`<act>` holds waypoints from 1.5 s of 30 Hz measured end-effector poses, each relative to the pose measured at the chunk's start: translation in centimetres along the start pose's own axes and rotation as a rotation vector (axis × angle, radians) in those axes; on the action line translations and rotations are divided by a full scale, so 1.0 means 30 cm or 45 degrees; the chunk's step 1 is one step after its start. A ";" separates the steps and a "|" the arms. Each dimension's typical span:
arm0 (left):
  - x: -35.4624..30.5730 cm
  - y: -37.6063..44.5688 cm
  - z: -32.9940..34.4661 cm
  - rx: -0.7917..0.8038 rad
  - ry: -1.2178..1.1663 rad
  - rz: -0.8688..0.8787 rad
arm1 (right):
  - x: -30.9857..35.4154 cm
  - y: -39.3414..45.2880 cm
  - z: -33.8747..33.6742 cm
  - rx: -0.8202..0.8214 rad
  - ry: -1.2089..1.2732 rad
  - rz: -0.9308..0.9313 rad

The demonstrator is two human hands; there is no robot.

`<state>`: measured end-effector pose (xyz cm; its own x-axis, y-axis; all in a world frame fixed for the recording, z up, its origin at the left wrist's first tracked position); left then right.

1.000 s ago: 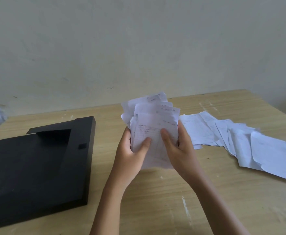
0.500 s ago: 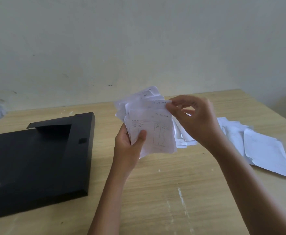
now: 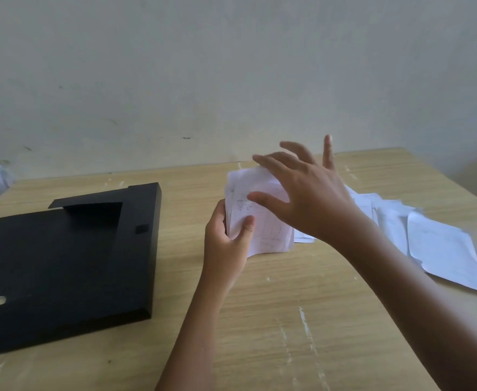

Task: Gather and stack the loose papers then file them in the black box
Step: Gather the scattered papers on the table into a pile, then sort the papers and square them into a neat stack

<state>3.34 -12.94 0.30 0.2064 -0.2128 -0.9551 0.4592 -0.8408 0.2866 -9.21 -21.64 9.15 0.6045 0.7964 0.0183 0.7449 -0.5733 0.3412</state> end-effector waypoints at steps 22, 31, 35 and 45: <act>0.097 0.040 -0.100 -0.156 0.154 -0.538 | -0.100 -0.198 0.258 0.044 0.780 0.482; 0.109 0.002 -0.016 -0.223 1.514 -0.252 | -0.173 -0.323 0.309 0.032 0.545 0.506; 0.080 0.016 0.172 0.081 1.446 0.075 | -0.336 -0.433 0.259 -0.045 0.425 0.688; 0.138 0.177 0.437 0.256 1.404 -0.587 | -0.623 -0.639 0.213 -0.021 0.319 1.413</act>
<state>-4.69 -24.82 -3.12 0.7291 0.5826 -0.3591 0.5610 -0.8093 -0.1740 -32.98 -26.75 -3.75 0.8530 -0.1323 0.5049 -0.1715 -0.9847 0.0316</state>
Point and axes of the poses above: each hand's wrist, its own y-axis towards the middle knuckle, its own z-axis out of the palm, x = y × z, the point moved 1 cm from there along y, towards the middle knuckle, and after that the axes turned 8 degrees about x, right-handed, at the moved point
